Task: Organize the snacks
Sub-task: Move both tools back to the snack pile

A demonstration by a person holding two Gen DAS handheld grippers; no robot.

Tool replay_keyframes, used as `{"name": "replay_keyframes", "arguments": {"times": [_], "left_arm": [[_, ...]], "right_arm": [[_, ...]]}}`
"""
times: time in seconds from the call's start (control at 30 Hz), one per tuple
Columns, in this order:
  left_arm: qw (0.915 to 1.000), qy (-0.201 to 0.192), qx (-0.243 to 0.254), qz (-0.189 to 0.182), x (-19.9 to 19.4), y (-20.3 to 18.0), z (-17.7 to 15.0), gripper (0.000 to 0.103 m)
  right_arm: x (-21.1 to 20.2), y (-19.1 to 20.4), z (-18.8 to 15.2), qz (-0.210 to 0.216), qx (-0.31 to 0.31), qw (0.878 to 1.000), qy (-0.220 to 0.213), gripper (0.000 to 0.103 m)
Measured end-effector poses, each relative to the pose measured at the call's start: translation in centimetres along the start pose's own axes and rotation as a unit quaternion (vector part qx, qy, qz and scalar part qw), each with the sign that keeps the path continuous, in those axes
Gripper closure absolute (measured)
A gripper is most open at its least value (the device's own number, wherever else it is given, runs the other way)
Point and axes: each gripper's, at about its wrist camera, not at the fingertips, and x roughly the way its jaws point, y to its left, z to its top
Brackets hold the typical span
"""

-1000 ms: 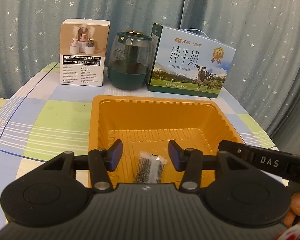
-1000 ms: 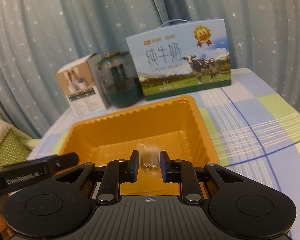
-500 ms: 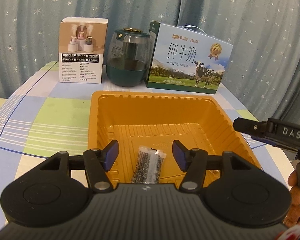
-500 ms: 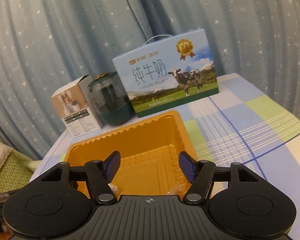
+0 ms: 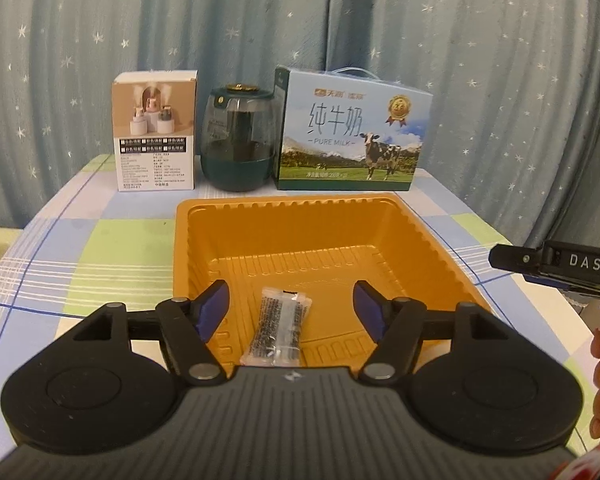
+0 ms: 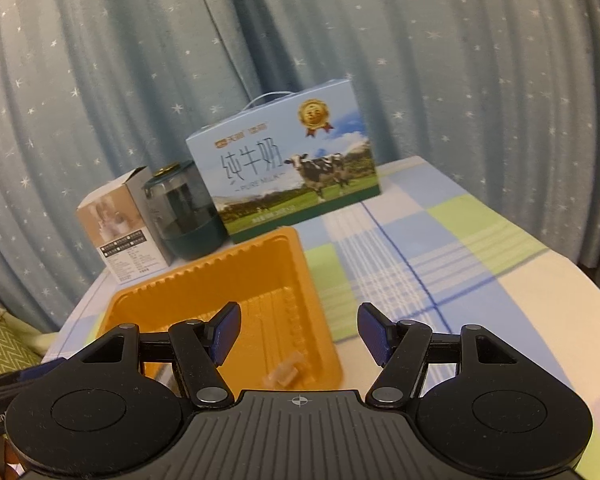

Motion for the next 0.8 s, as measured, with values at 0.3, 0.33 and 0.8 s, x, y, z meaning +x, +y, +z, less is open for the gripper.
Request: {"name": "replay_keyframes", "arguments": {"times": [0.3, 0.33, 0.8], "left_arm": [[1.0000, -0.004, 0.001, -0.001, -4.7, -0.5, -3.0, 0.035], [1.0000, -0.003, 0.001, -0.001, -5.2, -0.5, -3.4, 0.035], [0.9995, 0.028, -0.001, 0.016, -11.8, 0.8, -10.0, 0.035]], "right_arm": [[-4.7, -0.3, -1.6, -0.011, 0.008, 1.000, -0.006, 0.038], [-5.3, -0.2, -1.8, -0.011, 0.004, 1.000, -0.008, 0.038], [-11.8, 1.3, -9.4, -0.018, -0.026, 0.999, 0.031, 0.038]]}}
